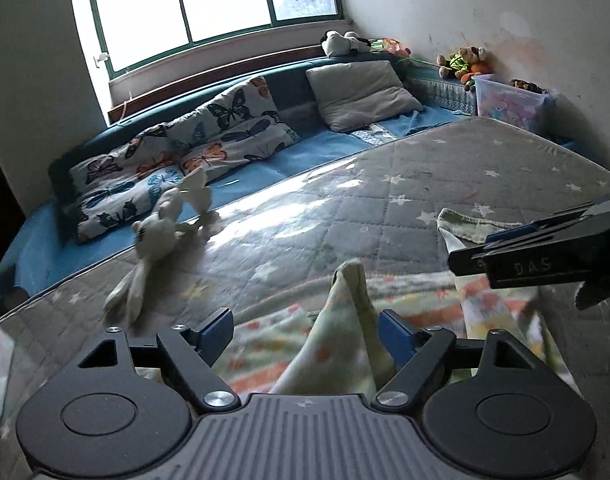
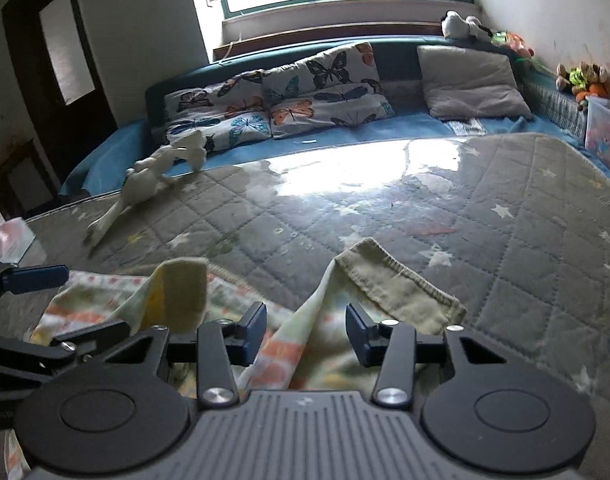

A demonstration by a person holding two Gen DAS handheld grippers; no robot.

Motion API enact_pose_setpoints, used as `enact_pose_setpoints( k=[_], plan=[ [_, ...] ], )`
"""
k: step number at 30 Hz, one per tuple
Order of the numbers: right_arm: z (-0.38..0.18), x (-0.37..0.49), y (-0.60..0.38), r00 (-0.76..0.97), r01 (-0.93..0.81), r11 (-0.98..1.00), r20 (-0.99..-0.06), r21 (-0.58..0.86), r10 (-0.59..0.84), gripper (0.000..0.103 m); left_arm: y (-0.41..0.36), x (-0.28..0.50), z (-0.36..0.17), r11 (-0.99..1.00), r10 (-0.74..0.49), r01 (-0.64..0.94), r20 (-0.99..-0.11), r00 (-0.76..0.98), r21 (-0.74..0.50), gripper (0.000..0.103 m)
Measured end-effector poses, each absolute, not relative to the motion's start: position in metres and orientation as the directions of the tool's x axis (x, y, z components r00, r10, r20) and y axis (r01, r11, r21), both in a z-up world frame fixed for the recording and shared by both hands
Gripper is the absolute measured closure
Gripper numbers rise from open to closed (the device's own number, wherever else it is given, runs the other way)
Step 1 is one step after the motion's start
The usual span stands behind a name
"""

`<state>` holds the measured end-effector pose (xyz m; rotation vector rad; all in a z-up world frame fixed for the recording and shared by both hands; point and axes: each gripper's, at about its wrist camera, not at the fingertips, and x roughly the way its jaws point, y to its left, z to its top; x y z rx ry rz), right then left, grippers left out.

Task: Fold clothes

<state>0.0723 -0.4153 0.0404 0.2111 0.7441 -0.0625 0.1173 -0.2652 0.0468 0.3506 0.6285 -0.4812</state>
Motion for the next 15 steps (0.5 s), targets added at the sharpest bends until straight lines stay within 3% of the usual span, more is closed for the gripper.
enact_pose_setpoints(
  k=[4, 5, 6, 7, 8, 9, 11, 15],
  plan=[
    [0.031, 0.088, -0.42, 0.718, 0.141, 0.975, -0.696, 0.171, 0.018, 0.07, -0.274, 0.132, 0.035, 0.83, -0.316, 0.535, -0.659, 0.683, 0.157, 0.023],
    [0.028, 0.09, -0.42, 0.713, 0.142, 0.975, -0.701, 0.173, 0.021, 0.073, -0.275, 0.135, 0.032, 0.829, -0.315, 0.538, -0.666, 0.676, 0.154, 0.03],
    [0.026, 0.091, -0.42, 0.712, 0.141, 0.975, -0.702, 0.172, 0.022, 0.074, -0.277, 0.138, 0.029, 0.828, -0.314, 0.54, -0.673, 0.669, 0.151, 0.048],
    [0.025, 0.092, -0.42, 0.712, 0.139, 0.976, -0.702, 0.17, 0.021, 0.076, -0.277, 0.141, 0.026, 0.828, -0.315, 0.542, -0.681, 0.661, 0.144, 0.059],
    [0.024, 0.092, -0.42, 0.713, 0.138, 0.976, -0.701, 0.167, 0.018, 0.082, -0.275, 0.142, 0.024, 0.829, -0.321, 0.545, -0.688, 0.651, 0.129, 0.078],
    [0.024, 0.091, -0.419, 0.713, 0.14, 0.976, -0.7, 0.169, 0.019, 0.086, -0.273, 0.144, 0.023, 0.83, -0.327, 0.547, -0.696, 0.64, 0.113, 0.09],
    [0.025, 0.091, -0.419, 0.713, 0.145, 0.974, -0.701, 0.173, 0.019, 0.097, -0.268, 0.143, 0.023, 0.835, -0.333, 0.542, -0.695, 0.637, 0.096, 0.096],
    [0.03, 0.084, -0.419, 0.728, 0.152, 0.973, -0.685, 0.173, 0.008, 0.099, -0.251, 0.136, 0.037, 0.861, -0.339, 0.504, -0.667, 0.663, 0.063, 0.098]
  ],
)
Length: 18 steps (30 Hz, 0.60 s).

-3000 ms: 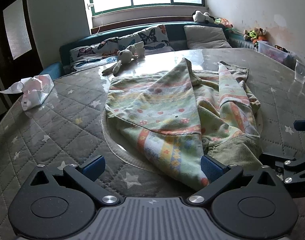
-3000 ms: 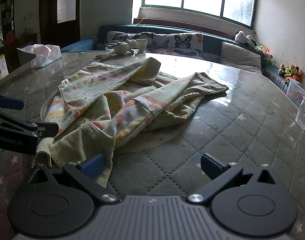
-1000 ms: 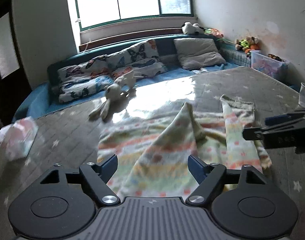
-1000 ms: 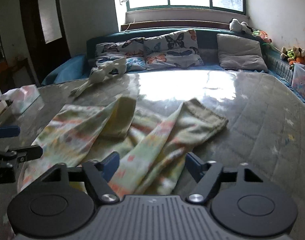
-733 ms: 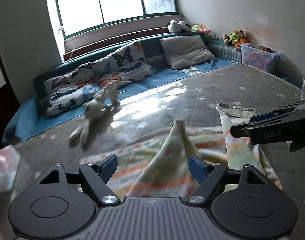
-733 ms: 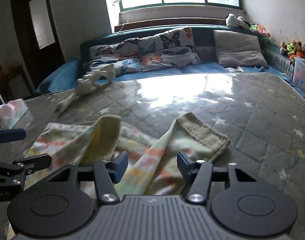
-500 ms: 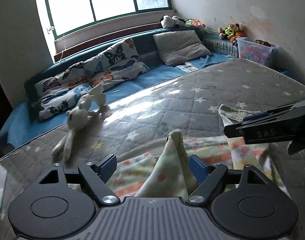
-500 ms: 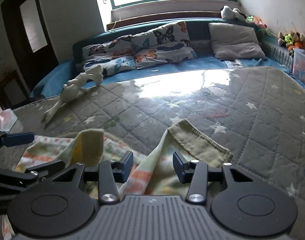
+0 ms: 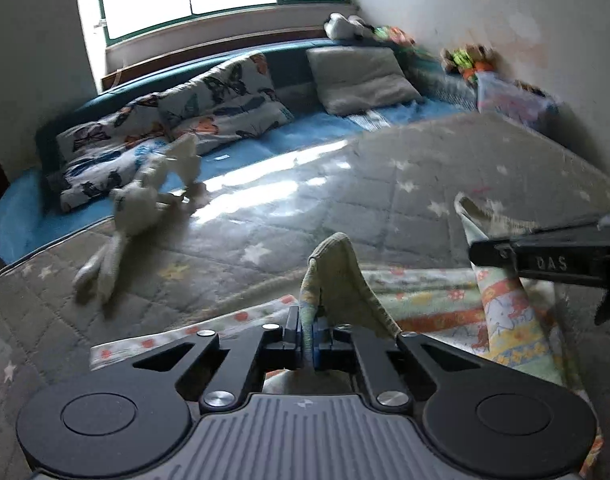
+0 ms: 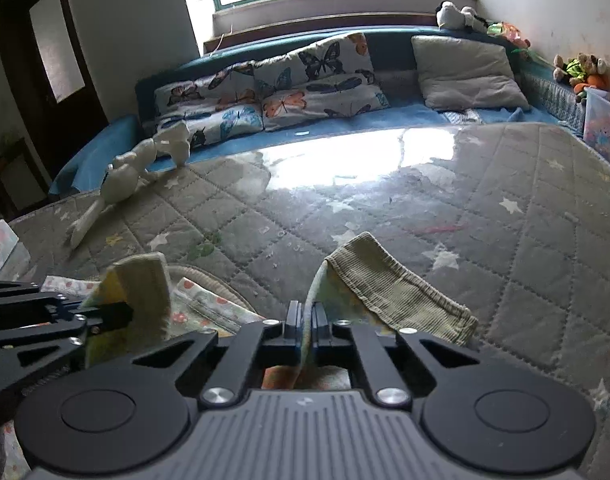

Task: Fold clothes

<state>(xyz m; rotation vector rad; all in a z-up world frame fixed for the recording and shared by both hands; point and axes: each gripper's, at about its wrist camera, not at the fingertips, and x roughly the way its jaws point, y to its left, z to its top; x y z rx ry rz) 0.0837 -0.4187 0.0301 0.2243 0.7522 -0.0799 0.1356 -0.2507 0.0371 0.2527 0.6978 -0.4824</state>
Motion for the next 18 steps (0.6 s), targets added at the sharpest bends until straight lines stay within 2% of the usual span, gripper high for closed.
enact_pose_setpoints(
  k=[8, 18],
  plan=[
    [0.056, 0.045, -0.432, 0.775, 0.181, 0.966, -0.631, 0.182, -0.026, 0.1, -0.169, 0.107, 0.085, 0.946, -0.279, 0.325, -0.566, 0.776, -0.021, 0.098],
    [0.079, -0.023, -0.453, 0.815, 0.248, 0.957, -0.566, 0.152, -0.121, 0.1, -0.029, 0.045, 0.118, 0.993, -0.084, 0.037, -0.475, 0.876, -0.108, 0.098]
  ],
)
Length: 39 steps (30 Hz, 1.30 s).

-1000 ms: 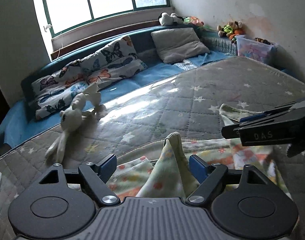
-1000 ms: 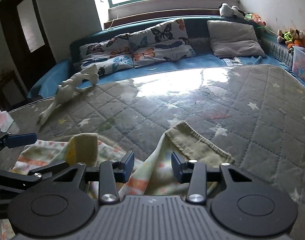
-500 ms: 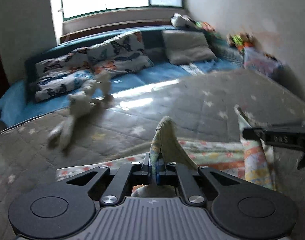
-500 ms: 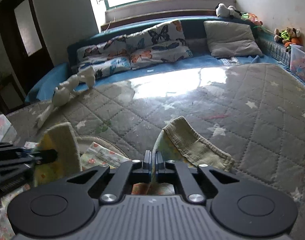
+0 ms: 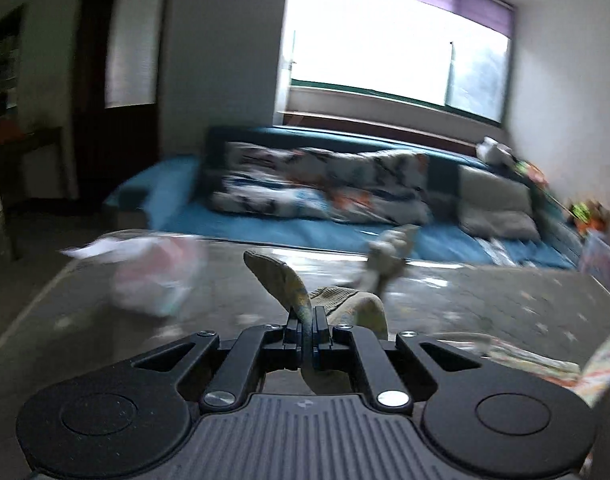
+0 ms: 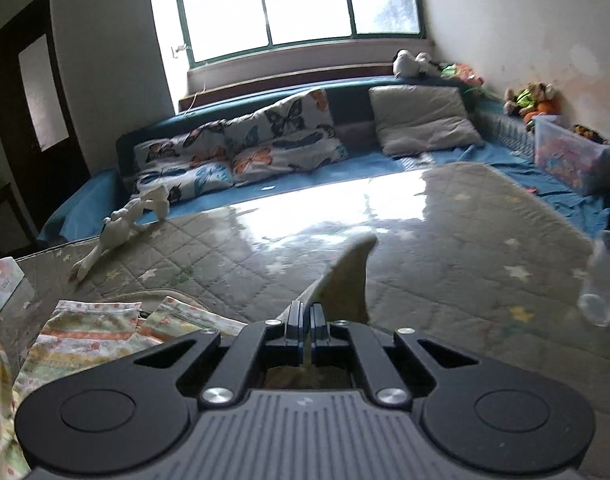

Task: Fold clothes

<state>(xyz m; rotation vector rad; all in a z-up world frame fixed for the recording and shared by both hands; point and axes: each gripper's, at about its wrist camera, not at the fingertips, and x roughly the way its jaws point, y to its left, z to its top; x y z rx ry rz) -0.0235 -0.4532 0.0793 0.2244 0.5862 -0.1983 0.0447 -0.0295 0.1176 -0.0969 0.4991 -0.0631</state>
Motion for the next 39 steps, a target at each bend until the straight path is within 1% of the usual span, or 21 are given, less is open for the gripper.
enact_pose_setpoints(
  k=[3, 7, 10, 13, 18, 20, 21, 24, 26, 29, 34, 36, 37, 39],
  plan=[
    [0.084, -0.045, -0.459, 0.82, 0.273, 0.951, -0.552, 0.147, -0.151, 0.1, 0.005, 0.024, 0.115, 0.992, -0.014, -0.046, -0.475, 0.88, -0.115, 0.098],
    [0.083, -0.072, -0.468, 0.811, 0.322, 0.939, -0.546, 0.118, -0.209, 0.1, 0.039, 0.002, 0.101, 0.985, 0.051, -0.128, -0.508, 0.86, -0.117, 0.098],
    [0.075, -0.091, -0.474, 0.79, 0.352, 0.933, -0.561, 0.081, -0.249, 0.101, 0.058, -0.01, 0.086, 0.978, 0.089, -0.177, -0.543, 0.835, -0.112, 0.098],
    [0.063, -0.107, -0.479, 0.753, 0.37, 0.926, -0.606, 0.07, -0.255, 0.1, 0.07, -0.019, 0.07, 0.97, 0.118, -0.219, -0.579, 0.806, -0.106, 0.098],
    [0.049, -0.114, -0.483, 0.741, 0.367, 0.92, -0.641, 0.137, -0.2, 0.09, 0.08, -0.04, 0.054, 0.962, 0.146, -0.255, -0.603, 0.785, -0.099, 0.099],
    [0.044, -0.108, -0.485, 0.741, 0.371, 0.913, -0.647, 0.168, -0.182, 0.077, 0.084, -0.043, 0.053, 0.957, 0.153, -0.27, -0.605, 0.781, -0.106, 0.099],
    [0.041, -0.105, -0.486, 0.741, 0.373, 0.91, -0.649, 0.184, -0.172, 0.074, 0.086, -0.043, 0.053, 0.956, 0.155, -0.273, -0.605, 0.781, -0.108, 0.099],
    [0.035, -0.094, -0.488, 0.744, 0.375, 0.899, -0.651, 0.226, -0.147, 0.071, 0.084, -0.043, 0.053, 0.957, 0.162, -0.274, -0.606, 0.779, -0.096, 0.099],
    [0.032, -0.085, -0.487, 0.753, 0.377, 0.893, -0.643, 0.244, -0.142, 0.065, 0.083, -0.041, 0.054, 0.958, 0.166, -0.273, -0.606, 0.778, -0.09, 0.099],
    [0.026, -0.07, -0.484, 0.744, 0.397, 0.893, -0.643, 0.212, -0.179, 0.062, 0.082, -0.038, 0.051, 0.958, 0.173, -0.275, -0.607, 0.775, -0.079, 0.099],
    [0.014, -0.053, -0.48, 0.731, 0.405, 0.902, -0.645, 0.147, -0.223, 0.063, 0.081, -0.035, 0.048, 0.959, 0.182, -0.277, -0.618, 0.765, -0.061, 0.099],
    [0.013, -0.052, -0.477, 0.731, 0.395, 0.91, -0.643, 0.128, -0.226, 0.082, 0.081, -0.033, 0.046, 0.959, 0.185, -0.278, -0.62, 0.762, -0.056, 0.099],
    [0.014, -0.053, -0.477, 0.732, 0.389, 0.912, -0.643, 0.128, -0.222, 0.094, 0.081, -0.033, 0.045, 0.959, 0.187, -0.279, -0.621, 0.761, -0.053, 0.099],
    [0.018, -0.057, -0.476, 0.736, 0.391, 0.913, -0.635, 0.113, -0.237, 0.095, 0.081, -0.032, 0.045, 0.958, 0.188, -0.28, -0.621, 0.761, -0.054, 0.099]
  ],
)
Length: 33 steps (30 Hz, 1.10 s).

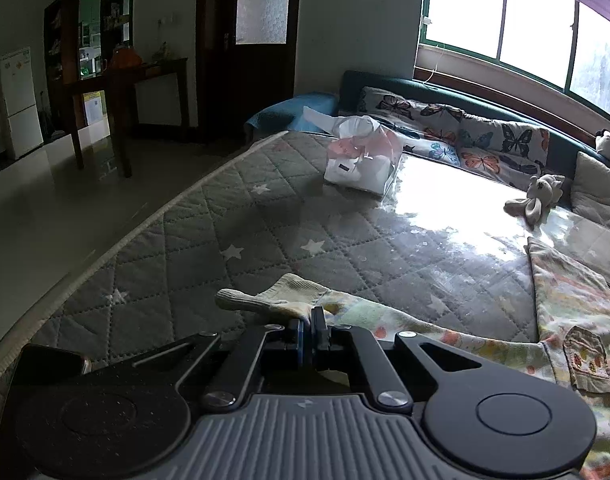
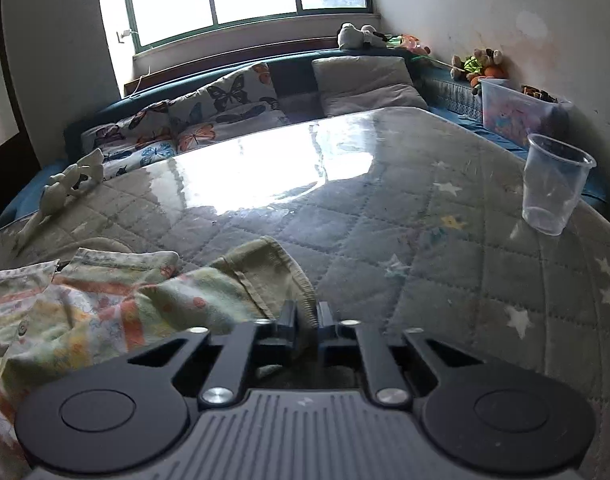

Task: Fold clothes

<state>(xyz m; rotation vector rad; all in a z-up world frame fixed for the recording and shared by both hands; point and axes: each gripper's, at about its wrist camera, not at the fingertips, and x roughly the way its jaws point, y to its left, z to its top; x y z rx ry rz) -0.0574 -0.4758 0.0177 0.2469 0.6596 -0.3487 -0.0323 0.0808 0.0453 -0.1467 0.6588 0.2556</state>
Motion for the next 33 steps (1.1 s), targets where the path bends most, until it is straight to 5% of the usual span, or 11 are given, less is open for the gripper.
enact_pose_setpoints(
  k=[11, 19, 23, 33],
  plan=[
    [0.06, -0.127, -0.497, 0.72, 0.459, 0.883, -0.543, -0.095, -0.432, 0.097, 0.087, -0.035, 0.044, 0.963, 0.162, -0.259, -0.625, 0.764, -0.067, 0.099],
    [0.028, -0.142, -0.499, 0.637, 0.461, 0.877, -0.638, -0.136, -0.433, 0.086, 0.089, -0.043, 0.043, 0.973, 0.148, -0.229, -0.656, 0.74, -0.039, 0.089],
    [0.041, -0.156, -0.481, 0.682, 0.391, 0.909, -0.618, -0.143, -0.391, 0.071, 0.087, -0.059, 0.047, 0.981, 0.15, -0.194, -0.656, 0.74, 0.005, 0.067],
    [0.061, -0.173, -0.384, 0.753, -0.036, 0.986, -0.653, -0.16, -0.079, 0.053, 0.04, -0.112, 0.06, 0.99, 0.043, 0.049, -0.604, 0.796, 0.135, 0.059]
  ],
)
